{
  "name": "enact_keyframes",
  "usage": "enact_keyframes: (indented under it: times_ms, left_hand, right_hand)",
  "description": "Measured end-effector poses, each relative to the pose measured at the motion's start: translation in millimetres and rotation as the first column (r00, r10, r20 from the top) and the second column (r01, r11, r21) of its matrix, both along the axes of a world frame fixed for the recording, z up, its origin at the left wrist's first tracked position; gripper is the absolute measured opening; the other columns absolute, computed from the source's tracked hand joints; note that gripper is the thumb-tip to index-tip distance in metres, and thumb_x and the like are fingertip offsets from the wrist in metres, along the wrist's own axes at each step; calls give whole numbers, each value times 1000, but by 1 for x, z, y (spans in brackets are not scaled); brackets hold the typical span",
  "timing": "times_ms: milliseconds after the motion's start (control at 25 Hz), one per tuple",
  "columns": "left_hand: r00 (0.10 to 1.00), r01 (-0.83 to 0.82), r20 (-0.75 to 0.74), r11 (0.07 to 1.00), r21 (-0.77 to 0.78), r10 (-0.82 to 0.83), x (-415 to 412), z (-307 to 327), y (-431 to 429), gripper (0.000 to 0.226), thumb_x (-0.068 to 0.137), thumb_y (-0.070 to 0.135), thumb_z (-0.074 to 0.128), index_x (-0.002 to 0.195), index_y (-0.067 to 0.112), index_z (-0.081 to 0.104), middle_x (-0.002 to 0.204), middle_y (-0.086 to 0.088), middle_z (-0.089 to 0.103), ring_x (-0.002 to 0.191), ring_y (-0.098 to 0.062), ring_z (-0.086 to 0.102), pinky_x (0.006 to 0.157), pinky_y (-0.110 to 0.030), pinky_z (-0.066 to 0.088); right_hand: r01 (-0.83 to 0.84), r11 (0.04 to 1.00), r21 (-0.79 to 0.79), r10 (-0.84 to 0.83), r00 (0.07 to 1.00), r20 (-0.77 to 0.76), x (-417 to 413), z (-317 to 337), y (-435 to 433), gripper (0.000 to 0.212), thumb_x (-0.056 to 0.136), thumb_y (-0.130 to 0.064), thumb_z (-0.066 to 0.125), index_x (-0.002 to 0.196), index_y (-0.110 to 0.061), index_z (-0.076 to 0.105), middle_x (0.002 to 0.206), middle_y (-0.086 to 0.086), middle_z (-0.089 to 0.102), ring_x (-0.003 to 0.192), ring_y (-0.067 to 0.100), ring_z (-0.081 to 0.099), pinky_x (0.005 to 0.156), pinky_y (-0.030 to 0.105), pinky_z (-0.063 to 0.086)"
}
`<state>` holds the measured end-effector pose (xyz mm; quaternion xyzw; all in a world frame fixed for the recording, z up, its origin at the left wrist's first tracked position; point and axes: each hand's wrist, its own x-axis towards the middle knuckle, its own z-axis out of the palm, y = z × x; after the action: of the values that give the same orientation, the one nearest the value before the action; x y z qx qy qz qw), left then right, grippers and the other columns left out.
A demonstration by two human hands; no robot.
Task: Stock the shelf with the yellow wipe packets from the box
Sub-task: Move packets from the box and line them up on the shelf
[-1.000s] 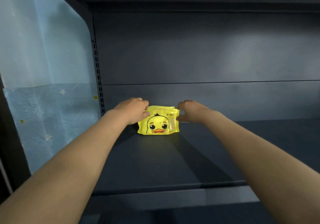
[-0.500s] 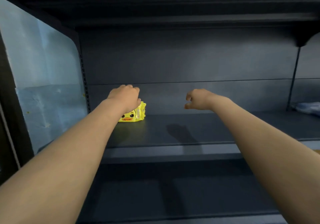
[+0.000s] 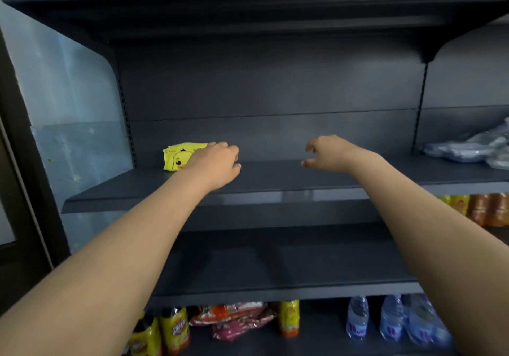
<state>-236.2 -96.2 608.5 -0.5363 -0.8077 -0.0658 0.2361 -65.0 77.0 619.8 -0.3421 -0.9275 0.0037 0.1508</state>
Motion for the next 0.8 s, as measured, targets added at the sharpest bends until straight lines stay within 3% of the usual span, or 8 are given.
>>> enact_keyframes:
  times_ms: [360,800]
  left_hand:
    - [972,28,233,997,-78,-9,87,-103,-34,29,95,31,41,112,11,52,115,-9,53,111,-28,46,86,-40,43]
    - [909,117,417,966,-230,-10,136,-283,-19,24,94,27,43,107,11,56,112,-7,57,106,-25,51,83,-38,45]
  right_hand:
    - [14,994,-112,5,986,166,83,-95,-42,49,92,-37,54,132,-9,46,132,11,51,120,30,48,96,38,43]
    - [144,923,-358,0,928,374,147,-304,-41,35,90,-29,54,114,-3,54,118,17,56,112,34,52,86,36,44]
